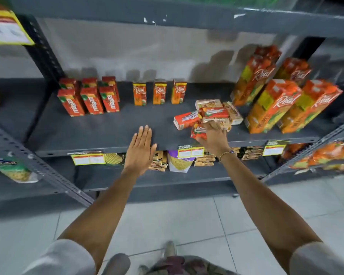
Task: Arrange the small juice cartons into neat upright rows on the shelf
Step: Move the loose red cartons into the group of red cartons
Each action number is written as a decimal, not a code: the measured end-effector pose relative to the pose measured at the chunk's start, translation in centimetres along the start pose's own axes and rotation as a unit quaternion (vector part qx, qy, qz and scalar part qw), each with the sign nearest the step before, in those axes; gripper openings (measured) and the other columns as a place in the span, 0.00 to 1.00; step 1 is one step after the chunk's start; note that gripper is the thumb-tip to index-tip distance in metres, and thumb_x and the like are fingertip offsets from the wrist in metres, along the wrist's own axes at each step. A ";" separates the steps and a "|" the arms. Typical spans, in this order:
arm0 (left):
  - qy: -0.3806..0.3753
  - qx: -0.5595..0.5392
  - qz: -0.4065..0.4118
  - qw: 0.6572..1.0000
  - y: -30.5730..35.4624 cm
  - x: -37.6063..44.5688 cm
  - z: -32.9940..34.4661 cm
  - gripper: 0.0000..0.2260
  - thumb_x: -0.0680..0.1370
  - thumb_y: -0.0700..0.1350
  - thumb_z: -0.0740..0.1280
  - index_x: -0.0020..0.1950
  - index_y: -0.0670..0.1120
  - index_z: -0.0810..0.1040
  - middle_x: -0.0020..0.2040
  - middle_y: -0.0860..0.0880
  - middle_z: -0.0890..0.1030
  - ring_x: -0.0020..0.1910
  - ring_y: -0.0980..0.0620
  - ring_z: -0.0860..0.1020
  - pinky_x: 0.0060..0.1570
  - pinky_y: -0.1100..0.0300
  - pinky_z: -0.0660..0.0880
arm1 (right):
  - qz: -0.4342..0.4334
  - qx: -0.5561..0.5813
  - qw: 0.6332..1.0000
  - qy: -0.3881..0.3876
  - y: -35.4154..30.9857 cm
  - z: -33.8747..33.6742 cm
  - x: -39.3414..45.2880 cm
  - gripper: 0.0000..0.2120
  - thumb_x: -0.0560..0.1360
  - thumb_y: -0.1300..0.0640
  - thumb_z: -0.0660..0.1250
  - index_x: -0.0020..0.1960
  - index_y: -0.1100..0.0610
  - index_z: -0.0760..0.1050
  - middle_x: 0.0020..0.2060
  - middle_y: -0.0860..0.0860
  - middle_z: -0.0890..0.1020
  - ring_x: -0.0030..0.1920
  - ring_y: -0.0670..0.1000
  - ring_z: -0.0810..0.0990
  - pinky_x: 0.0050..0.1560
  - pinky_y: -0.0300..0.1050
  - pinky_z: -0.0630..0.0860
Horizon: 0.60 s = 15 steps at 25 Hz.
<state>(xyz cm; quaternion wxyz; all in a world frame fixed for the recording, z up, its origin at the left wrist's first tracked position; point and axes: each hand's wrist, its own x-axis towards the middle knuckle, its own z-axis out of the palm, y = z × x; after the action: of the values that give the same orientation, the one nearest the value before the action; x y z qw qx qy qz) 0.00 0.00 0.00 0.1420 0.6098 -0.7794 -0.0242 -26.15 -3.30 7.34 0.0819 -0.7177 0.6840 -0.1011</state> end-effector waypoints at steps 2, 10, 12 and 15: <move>0.007 0.008 -0.005 1.000 -0.4 0.0 0.2 0.25 0.84 0.51 0.48 0.75 0.37 0.61 0.75 0.40 0.63 0.76 0.42 0.58 0.73 0.48 0.56 | -0.014 -0.011 1.000 -0.007 0.0 0.1 0.7 0.24 0.75 0.49 0.65 0.68 0.55 0.67 0.68 0.54 0.68 0.69 0.58 0.66 0.68 0.60 0.59; 0.019 0.049 0.000 0.999 -0.4 -0.2 0.8 0.24 0.83 0.50 0.48 0.72 0.37 0.68 0.72 0.40 0.70 0.72 0.41 0.65 0.71 0.47 0.60 | -0.040 0.074 0.995 0.059 -0.8 0.0 2.1 0.26 0.68 0.50 0.74 0.62 0.56 0.73 0.60 0.55 0.76 0.60 0.55 0.76 0.59 0.50 0.74; 0.013 0.071 0.000 0.997 -0.9 -0.7 0.4 0.25 0.83 0.51 0.47 0.73 0.38 0.67 0.72 0.41 0.69 0.72 0.41 0.65 0.71 0.47 0.60 | -0.035 0.125 0.986 0.105 -2.9 -0.1 1.8 0.27 0.67 0.49 0.75 0.62 0.56 0.73 0.59 0.54 0.75 0.56 0.53 0.77 0.52 0.42 0.75; 0.013 0.095 -0.004 0.995 -3.4 -2.0 -0.3 0.26 0.83 0.52 0.46 0.73 0.39 0.67 0.72 0.42 0.69 0.72 0.41 0.66 0.71 0.46 0.61 | -0.029 0.228 0.960 0.160 -7.3 0.1 1.2 0.27 0.63 0.47 0.77 0.58 0.55 0.74 0.53 0.52 0.76 0.47 0.45 0.76 0.41 0.25 0.66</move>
<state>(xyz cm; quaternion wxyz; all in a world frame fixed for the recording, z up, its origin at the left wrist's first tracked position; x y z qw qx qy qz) 3.73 1.07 -0.78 0.0933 0.6237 -0.7740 0.0573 -19.01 -4.16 9.19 0.1302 -0.6738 0.6259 -0.3705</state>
